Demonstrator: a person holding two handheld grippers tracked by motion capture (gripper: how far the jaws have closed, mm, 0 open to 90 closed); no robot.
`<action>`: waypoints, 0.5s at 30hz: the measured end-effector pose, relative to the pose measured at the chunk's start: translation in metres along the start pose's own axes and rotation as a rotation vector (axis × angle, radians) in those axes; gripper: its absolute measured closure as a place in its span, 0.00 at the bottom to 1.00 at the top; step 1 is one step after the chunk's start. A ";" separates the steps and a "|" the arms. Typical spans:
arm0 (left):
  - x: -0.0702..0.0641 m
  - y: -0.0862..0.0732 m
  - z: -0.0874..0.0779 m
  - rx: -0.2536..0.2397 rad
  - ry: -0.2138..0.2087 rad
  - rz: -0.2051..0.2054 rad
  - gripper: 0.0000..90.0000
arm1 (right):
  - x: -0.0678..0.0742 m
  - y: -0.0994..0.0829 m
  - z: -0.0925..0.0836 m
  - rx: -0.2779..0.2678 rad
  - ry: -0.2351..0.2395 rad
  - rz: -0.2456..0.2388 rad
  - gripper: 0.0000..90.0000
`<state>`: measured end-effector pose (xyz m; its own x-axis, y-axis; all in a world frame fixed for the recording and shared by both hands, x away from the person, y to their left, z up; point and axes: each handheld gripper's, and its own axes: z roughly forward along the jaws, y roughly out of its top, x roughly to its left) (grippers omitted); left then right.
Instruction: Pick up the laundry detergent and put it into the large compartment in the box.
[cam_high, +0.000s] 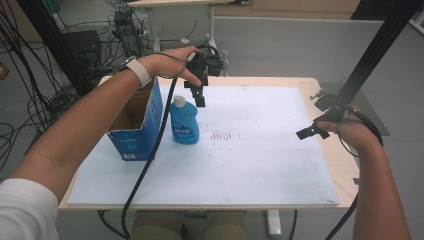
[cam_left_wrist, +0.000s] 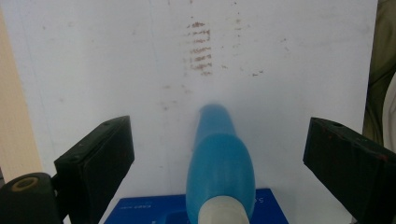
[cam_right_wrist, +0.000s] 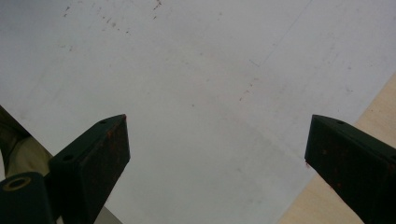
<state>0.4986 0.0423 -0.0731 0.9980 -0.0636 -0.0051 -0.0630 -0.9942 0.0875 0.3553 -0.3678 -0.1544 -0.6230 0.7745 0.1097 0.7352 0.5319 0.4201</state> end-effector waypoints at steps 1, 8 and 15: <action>0.000 0.000 0.000 0.000 -0.001 -0.001 0.10 | 0.000 0.001 0.000 0.000 0.001 -0.002 0.07; 0.001 -0.002 -0.001 0.002 -0.001 0.003 0.10 | 0.001 0.004 0.000 -0.001 0.001 -0.005 0.07; -0.001 0.000 -0.002 0.003 0.000 0.015 0.10 | 0.000 0.003 0.001 -0.001 0.001 0.003 0.07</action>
<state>0.4973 0.0428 -0.0708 0.9969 -0.0787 -0.0041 -0.0781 -0.9934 0.0843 0.3575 -0.3662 -0.1539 -0.6210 0.7758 0.1119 0.7369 0.5292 0.4206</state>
